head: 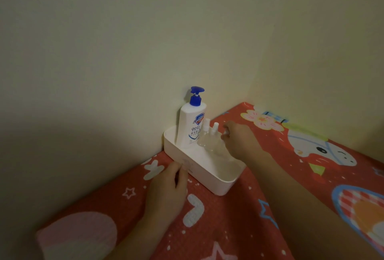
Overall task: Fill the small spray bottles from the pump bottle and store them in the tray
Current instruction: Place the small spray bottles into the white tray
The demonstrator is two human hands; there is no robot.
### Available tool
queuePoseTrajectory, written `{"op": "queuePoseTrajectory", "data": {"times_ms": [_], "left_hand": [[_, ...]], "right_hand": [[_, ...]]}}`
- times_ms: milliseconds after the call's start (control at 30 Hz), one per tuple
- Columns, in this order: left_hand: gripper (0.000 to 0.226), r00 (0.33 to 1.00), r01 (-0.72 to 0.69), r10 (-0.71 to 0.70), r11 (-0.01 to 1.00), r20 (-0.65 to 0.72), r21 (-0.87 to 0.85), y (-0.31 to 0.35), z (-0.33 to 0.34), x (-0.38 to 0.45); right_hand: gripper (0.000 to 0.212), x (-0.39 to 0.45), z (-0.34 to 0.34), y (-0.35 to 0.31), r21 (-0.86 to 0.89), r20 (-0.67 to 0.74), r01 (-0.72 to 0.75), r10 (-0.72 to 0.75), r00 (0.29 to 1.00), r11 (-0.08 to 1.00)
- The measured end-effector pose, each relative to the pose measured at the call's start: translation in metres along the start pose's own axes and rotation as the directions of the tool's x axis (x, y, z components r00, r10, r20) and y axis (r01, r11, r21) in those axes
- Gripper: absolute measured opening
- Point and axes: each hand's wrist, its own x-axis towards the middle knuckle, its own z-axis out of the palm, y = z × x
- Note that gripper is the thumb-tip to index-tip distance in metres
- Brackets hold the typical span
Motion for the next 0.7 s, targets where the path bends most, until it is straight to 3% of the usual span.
{"op": "queuePoseTrajectory", "data": {"times_ms": [700], "left_hand": [[0.033,0.999,0.039,-0.039,0.999,-0.02,-0.03,0.0014,-0.001,-0.0003]], "right_hand": [[0.018,0.0026,0.0095,-0.002,0.031,-0.082,0.084,-0.081,0.993,0.996]]}}
